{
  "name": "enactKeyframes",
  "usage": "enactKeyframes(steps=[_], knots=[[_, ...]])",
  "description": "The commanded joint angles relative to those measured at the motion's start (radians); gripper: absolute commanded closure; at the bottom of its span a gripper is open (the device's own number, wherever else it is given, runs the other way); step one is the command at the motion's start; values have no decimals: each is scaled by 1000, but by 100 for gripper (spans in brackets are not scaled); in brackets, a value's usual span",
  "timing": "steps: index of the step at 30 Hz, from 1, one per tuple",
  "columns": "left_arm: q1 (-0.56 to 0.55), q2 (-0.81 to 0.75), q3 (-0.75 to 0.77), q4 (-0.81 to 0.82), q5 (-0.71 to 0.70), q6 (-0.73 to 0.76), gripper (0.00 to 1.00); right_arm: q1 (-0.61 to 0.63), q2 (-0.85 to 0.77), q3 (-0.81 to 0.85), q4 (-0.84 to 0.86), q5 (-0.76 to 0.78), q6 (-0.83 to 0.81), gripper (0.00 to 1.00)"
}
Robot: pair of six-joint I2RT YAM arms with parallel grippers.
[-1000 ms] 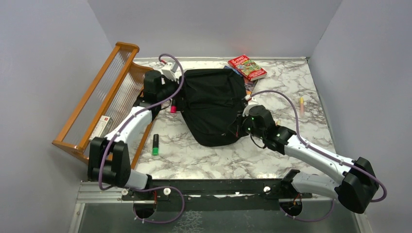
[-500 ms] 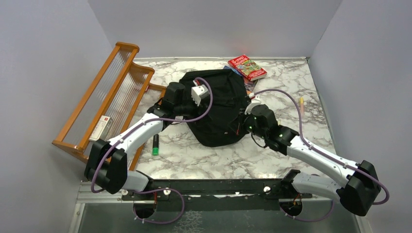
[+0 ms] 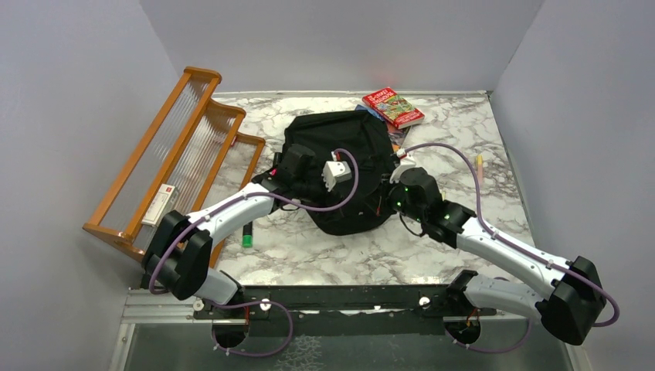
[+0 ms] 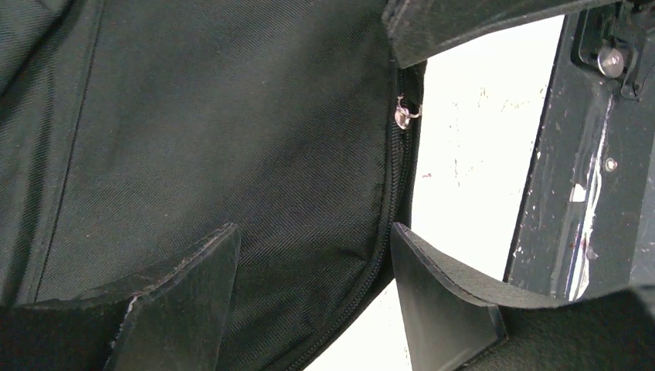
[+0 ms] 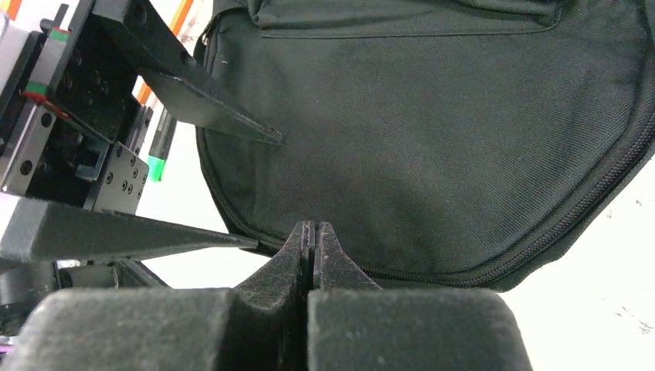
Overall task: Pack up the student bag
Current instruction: Unzip the student bag at the center of the board.
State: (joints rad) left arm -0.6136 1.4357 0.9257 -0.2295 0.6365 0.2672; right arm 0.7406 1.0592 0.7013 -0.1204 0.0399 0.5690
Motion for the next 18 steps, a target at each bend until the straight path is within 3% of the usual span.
enactKeyframes(steps=[1,8,14,18], knots=[[-36,19,40,-33,3,50,28,3,-16,-14,38,23,11,100],[-51,38,48,-33,-16,58,26,3,-16,-19,37,20,15,100],[-64,51,70,-33,-29,65,19,3,-11,-20,37,20,14,100],[-70,78,88,-23,-62,60,28,3,-14,-22,38,18,16,100]])
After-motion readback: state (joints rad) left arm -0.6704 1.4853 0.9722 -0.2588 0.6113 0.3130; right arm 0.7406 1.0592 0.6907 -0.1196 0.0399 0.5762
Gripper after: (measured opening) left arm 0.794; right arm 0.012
